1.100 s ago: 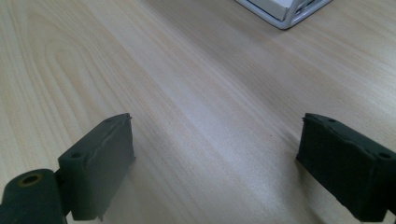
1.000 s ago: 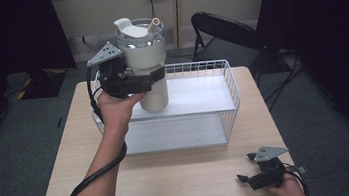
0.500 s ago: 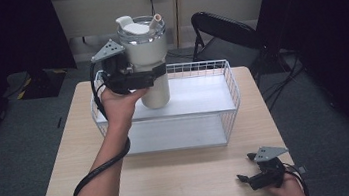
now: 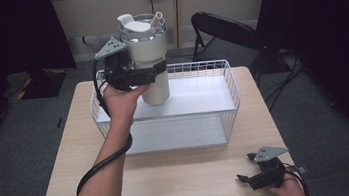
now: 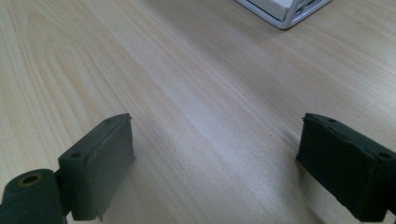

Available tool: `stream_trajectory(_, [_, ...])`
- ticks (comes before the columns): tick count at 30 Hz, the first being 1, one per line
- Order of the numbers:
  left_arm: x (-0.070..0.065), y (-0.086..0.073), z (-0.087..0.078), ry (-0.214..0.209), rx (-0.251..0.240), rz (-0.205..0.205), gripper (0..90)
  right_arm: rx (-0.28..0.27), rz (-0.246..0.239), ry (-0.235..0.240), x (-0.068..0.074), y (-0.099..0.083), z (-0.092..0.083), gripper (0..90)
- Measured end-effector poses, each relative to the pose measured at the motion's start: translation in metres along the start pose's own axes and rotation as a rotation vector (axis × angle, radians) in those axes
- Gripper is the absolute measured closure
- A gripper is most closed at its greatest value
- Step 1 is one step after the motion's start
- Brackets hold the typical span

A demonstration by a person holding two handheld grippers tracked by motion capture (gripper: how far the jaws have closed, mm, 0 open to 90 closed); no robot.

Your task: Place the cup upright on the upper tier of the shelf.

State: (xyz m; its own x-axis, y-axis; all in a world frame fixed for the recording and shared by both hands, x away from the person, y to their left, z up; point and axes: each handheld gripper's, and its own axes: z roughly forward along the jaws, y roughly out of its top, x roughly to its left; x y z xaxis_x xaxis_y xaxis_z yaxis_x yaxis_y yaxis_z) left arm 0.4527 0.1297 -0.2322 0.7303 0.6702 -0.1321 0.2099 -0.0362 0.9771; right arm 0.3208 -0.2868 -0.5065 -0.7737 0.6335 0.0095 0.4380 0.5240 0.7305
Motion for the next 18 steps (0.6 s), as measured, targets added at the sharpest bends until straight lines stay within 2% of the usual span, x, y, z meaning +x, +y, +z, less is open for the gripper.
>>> stream_trajectory(18, [0.004, -0.002, 0.015, 0.027, -0.002, 0.008, 10.0, 0.000, 0.000, 0.000, 0.000, 0.000, 0.000, 9.8])
